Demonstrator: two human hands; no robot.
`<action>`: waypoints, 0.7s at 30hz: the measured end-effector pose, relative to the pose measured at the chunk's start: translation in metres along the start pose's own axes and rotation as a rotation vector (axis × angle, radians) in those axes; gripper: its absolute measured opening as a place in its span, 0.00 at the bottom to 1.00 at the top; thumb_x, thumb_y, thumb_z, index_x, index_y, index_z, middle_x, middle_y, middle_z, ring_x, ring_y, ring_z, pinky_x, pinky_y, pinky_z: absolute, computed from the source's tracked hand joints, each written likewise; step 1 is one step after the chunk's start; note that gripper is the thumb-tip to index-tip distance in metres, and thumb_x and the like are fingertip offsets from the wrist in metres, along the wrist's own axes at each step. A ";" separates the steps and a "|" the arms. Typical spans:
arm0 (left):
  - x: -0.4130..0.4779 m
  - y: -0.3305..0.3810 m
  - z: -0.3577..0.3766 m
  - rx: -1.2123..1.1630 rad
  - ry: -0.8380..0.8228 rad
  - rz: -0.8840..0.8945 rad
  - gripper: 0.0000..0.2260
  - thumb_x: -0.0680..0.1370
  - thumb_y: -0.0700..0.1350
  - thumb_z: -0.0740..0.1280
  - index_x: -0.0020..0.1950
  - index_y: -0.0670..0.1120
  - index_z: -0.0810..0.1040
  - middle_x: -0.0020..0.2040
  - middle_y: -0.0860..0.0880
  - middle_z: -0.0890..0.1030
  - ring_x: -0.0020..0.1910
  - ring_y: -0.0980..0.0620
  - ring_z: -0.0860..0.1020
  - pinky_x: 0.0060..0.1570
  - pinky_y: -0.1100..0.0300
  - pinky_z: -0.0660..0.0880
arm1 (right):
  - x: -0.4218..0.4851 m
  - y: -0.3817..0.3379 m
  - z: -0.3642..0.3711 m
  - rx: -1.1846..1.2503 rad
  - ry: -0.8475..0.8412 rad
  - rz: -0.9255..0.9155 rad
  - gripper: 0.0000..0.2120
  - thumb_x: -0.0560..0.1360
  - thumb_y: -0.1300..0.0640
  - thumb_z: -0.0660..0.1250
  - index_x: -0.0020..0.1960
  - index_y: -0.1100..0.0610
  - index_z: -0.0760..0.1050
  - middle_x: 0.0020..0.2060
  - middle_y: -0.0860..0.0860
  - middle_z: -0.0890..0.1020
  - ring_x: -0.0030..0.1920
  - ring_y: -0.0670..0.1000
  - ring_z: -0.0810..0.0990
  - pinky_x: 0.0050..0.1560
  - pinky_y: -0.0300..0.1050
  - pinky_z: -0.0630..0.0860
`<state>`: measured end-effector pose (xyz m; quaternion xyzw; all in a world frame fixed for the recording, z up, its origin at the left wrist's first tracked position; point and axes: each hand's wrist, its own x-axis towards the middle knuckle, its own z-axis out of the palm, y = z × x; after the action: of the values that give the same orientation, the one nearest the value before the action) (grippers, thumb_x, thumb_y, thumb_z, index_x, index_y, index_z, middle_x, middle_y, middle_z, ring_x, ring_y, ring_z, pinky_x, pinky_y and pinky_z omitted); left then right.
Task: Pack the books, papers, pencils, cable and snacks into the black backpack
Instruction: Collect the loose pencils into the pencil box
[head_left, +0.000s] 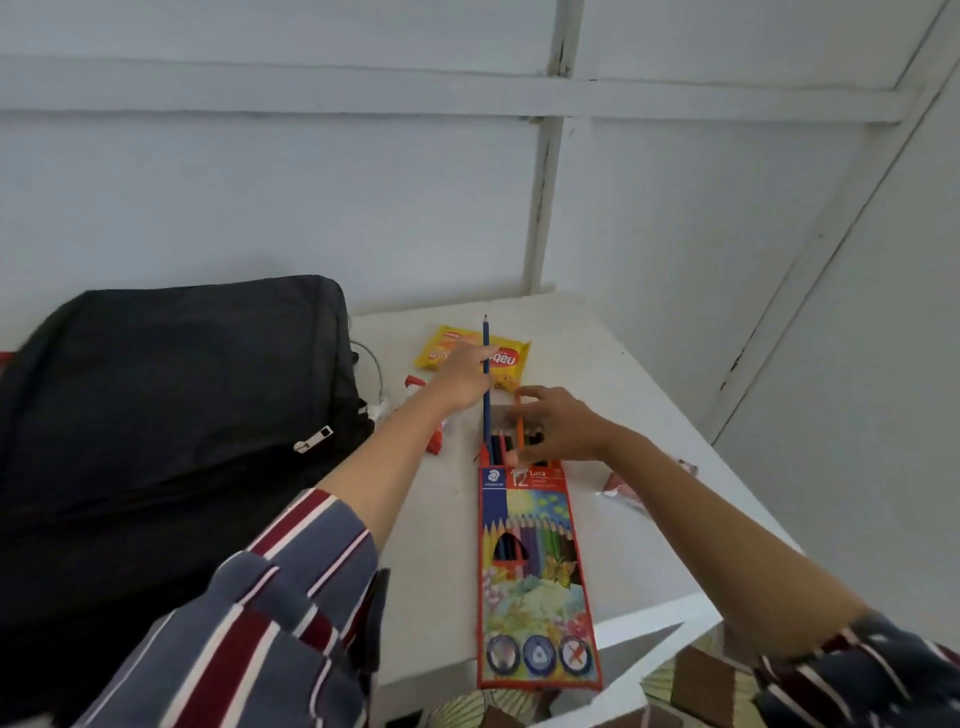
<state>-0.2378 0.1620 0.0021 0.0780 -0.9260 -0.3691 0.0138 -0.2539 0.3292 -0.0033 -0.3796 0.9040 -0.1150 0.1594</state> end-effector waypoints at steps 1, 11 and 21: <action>-0.003 0.001 0.001 0.004 0.014 -0.007 0.24 0.78 0.35 0.61 0.74 0.43 0.62 0.75 0.43 0.57 0.74 0.45 0.57 0.68 0.59 0.60 | -0.002 0.002 0.002 -0.018 -0.015 -0.017 0.37 0.68 0.40 0.71 0.73 0.48 0.63 0.75 0.52 0.56 0.73 0.56 0.55 0.70 0.52 0.56; -0.023 0.011 0.005 -0.037 0.110 -0.042 0.24 0.78 0.35 0.61 0.74 0.43 0.62 0.75 0.43 0.58 0.74 0.44 0.58 0.66 0.59 0.63 | -0.014 0.008 0.013 -0.033 0.132 -0.192 0.41 0.63 0.41 0.76 0.71 0.54 0.65 0.70 0.52 0.66 0.68 0.55 0.64 0.66 0.46 0.60; -0.030 0.019 0.004 -0.104 0.120 -0.057 0.25 0.78 0.33 0.61 0.75 0.44 0.61 0.73 0.42 0.59 0.69 0.43 0.66 0.64 0.54 0.69 | -0.022 0.000 0.009 0.004 0.162 -0.207 0.32 0.65 0.45 0.75 0.66 0.53 0.73 0.65 0.48 0.75 0.61 0.52 0.72 0.60 0.44 0.63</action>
<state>-0.2109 0.1827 0.0137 0.1254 -0.9004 -0.4118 0.0626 -0.2359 0.3446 -0.0077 -0.4603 0.8696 -0.1628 0.0737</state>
